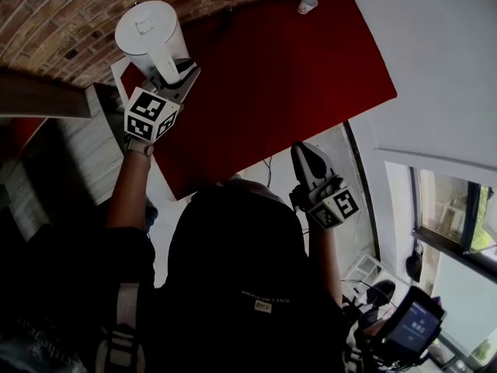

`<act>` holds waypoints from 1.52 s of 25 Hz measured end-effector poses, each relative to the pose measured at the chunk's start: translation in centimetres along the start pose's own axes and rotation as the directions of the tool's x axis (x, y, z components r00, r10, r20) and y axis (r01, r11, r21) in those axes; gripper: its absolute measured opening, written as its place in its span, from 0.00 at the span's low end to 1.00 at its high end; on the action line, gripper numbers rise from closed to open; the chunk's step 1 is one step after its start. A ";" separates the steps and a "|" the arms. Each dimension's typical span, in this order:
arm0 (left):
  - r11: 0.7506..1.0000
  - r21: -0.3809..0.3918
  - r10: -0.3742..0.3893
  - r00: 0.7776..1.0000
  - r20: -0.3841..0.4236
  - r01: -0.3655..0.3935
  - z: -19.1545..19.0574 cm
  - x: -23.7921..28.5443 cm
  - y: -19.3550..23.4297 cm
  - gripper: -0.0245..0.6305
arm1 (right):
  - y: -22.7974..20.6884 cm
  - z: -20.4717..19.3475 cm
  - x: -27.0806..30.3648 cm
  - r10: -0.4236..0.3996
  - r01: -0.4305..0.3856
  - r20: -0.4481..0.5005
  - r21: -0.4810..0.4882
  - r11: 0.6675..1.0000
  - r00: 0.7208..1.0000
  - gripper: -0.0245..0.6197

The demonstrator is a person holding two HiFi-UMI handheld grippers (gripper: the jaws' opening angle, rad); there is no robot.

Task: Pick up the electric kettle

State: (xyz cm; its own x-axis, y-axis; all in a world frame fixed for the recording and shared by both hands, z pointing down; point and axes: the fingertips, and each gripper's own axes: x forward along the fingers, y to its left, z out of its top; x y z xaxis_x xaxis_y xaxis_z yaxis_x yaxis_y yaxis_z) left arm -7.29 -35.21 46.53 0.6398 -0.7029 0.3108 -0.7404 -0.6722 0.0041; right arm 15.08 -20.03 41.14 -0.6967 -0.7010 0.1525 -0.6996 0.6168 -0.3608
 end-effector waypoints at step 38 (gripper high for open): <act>0.967 0.001 0.253 0.967 0.018 -0.253 6.1 -18.2 -1.9 0.13 | 7.1 1.9 6.4 0.360 -0.359 -0.031 0.039 0.933 0.932 0.05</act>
State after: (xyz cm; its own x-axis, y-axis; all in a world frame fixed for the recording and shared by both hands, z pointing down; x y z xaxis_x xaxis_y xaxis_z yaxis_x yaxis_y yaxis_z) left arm -16.30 -22.53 35.02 0.4352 -0.8540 0.2850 -0.8780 -0.4726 -0.0754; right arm 5.91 -20.83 37.81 -0.9063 -0.4205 0.0410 -0.3964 0.8126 -0.4273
